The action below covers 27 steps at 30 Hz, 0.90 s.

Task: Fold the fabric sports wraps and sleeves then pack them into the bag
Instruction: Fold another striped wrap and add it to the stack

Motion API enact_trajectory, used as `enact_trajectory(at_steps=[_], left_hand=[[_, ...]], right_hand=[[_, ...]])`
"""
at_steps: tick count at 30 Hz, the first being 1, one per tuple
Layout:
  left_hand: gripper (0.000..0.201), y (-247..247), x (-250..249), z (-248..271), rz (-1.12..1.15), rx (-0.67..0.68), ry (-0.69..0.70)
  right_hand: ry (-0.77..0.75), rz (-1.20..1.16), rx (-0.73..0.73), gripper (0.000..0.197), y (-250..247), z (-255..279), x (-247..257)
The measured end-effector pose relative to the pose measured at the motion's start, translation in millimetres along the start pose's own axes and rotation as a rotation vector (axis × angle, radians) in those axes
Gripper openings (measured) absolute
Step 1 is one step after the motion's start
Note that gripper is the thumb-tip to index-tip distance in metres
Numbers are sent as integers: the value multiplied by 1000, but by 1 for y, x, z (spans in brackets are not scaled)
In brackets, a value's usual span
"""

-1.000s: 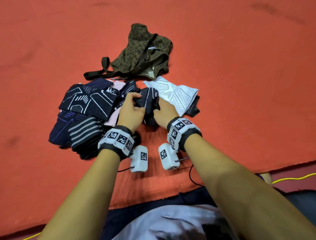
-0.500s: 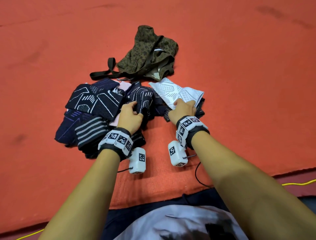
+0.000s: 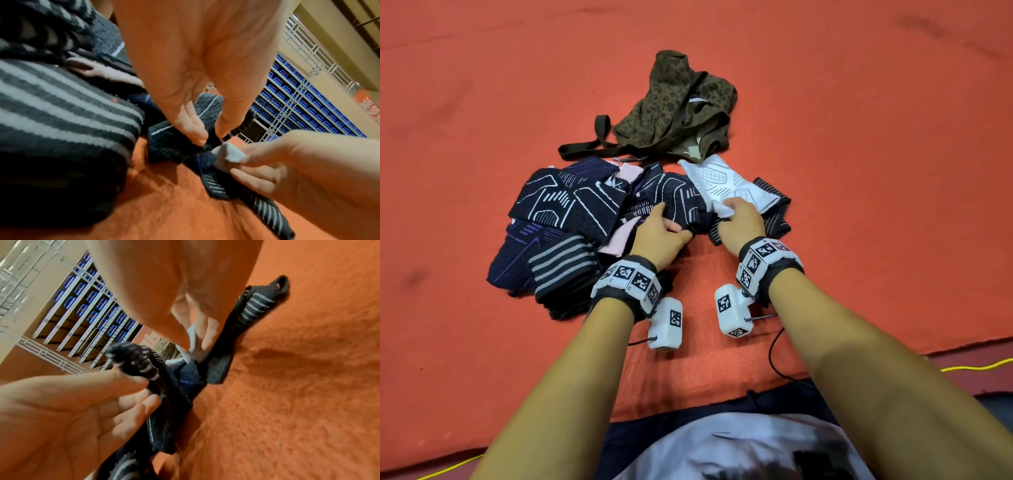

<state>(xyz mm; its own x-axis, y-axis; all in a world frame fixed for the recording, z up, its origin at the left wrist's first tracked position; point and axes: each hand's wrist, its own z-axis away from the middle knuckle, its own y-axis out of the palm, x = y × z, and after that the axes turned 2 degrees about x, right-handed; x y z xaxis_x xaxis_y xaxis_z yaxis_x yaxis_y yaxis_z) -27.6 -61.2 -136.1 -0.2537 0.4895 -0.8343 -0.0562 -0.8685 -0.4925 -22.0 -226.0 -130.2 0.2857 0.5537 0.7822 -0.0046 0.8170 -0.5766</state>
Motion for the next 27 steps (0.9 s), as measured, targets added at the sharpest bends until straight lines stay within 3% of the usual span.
enact_trajectory(at_steps=[2, 5, 10, 13, 19, 22, 24, 27], left_hand=[[79, 5, 0, 0, 25, -6, 8], [40, 13, -1, 2, 41, 39, 7], [19, 33, -4, 6, 20, 139, -11], [19, 38, -2, 4, -23, 150, 2], [36, 40, -1, 10, -95, 157, 47], [53, 41, 1, 20, -72, 192, 63], [60, 40, 3, 24, -52, 206, 64], [68, 38, 7, 29, -42, 242, 52]], right_hand=[[-23, -18, -1, 44, 2, -1, 1], [100, -39, -174, 41, -4, -4, -7], [273, -29, -275, 71, -11, -6, -26], [310, -15, -180, 74, -13, -7, -34], [252, 56, -84, 21, -11, -7, -39], [270, 85, 30, 18, -1, -3, -39], [268, 56, 134, 16, 2, 7, -36], [275, 41, 425, 9, -3, 24, -34]])
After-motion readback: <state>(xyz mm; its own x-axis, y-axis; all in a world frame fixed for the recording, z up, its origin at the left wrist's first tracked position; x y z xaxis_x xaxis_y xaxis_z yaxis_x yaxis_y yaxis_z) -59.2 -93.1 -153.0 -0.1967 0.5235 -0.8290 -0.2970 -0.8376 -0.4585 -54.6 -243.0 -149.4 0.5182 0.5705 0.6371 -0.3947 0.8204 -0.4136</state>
